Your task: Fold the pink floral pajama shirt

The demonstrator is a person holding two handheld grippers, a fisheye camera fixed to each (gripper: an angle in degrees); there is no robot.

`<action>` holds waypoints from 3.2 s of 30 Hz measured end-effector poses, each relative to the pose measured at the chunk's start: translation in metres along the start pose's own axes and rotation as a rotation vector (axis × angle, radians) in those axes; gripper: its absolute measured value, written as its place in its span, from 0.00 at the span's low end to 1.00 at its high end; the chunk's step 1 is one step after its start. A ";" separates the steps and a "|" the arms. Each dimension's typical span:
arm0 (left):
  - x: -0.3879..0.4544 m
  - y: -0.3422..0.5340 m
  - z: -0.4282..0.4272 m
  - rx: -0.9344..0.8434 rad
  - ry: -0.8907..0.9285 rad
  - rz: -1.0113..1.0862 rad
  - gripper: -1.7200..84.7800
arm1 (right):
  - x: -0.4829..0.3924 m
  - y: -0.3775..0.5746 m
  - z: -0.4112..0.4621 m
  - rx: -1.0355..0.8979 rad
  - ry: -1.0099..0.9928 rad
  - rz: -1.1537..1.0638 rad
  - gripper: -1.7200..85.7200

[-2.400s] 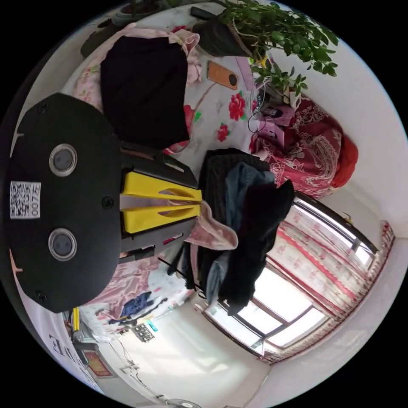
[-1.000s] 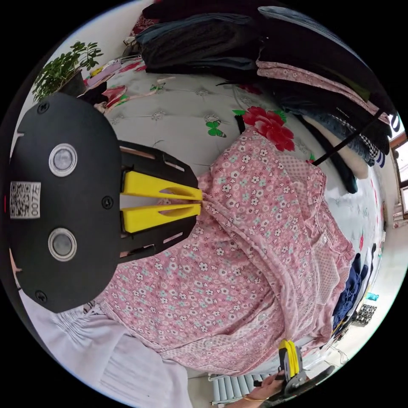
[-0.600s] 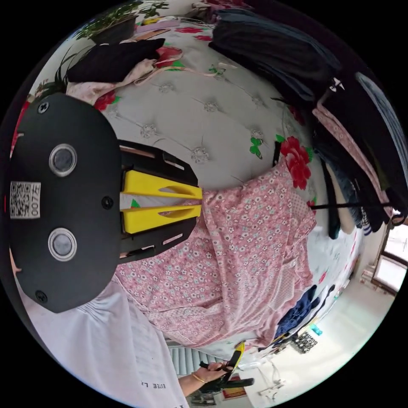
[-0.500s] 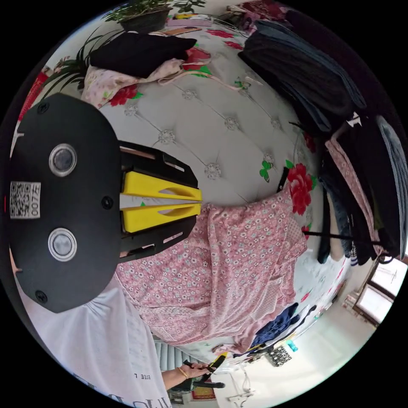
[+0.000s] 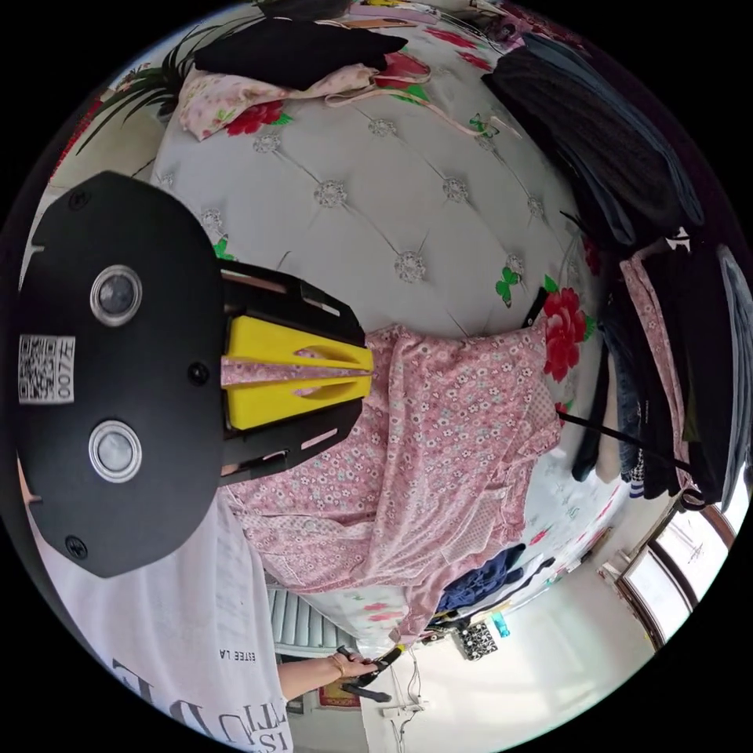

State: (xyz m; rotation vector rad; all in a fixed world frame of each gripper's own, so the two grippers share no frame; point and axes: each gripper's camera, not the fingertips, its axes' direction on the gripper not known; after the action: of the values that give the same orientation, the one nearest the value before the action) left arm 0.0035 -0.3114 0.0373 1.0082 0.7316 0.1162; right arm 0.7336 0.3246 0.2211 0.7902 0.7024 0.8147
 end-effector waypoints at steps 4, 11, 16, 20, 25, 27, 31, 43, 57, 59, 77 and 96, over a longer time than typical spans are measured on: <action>-0.008 -0.011 -0.018 0.068 0.084 0.034 0.03 | -0.036 -0.024 -0.122 0.271 -0.291 -0.190 0.02; -0.031 -0.009 -0.056 0.173 0.220 0.089 0.07 | -0.168 0.005 -0.242 0.447 -0.695 -0.595 0.03; -0.058 0.005 -0.069 0.197 0.256 0.105 0.09 | -0.317 0.083 -0.250 0.339 -1.064 -0.842 0.04; -0.093 0.016 -0.068 0.169 0.265 0.061 0.10 | -0.396 0.146 -0.203 0.053 -1.155 -0.893 0.04; -0.127 0.022 -0.063 0.130 0.251 0.041 0.12 | -0.395 0.195 -0.132 -0.178 -0.894 -0.859 0.05; -0.133 0.019 -0.061 0.115 0.241 0.049 0.13 | -0.378 0.189 -0.108 -0.227 -0.784 -0.808 0.05; -0.136 -0.002 -0.050 0.098 0.217 0.084 0.13 | -0.326 0.157 -0.048 -0.251 -0.498 -0.638 0.05; -0.116 -0.040 0.025 -0.061 -0.074 0.232 0.09 | -0.272 0.116 0.068 -0.475 -0.295 -0.654 0.05; -0.151 -0.091 -0.008 0.085 0.010 0.107 0.11 | -0.246 -0.058 0.098 -0.322 -0.582 -0.340 0.07; -0.146 -0.114 0.013 0.053 -0.014 0.104 0.11 | -0.259 -0.072 0.132 -0.400 -0.611 -0.307 0.06; -0.174 0.066 -0.054 0.054 0.012 -0.036 0.10 | -0.157 0.003 0.046 -0.364 -0.512 -0.247 0.08; -0.014 0.275 -0.047 -0.340 -0.382 0.411 0.15 | -0.067 0.238 0.013 -0.778 -0.232 -0.309 0.08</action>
State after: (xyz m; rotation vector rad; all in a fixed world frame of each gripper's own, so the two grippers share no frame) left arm 0.0286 -0.1322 0.2498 0.8091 0.1403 0.3807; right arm 0.6257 0.3704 0.4394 0.0617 0.2440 0.6251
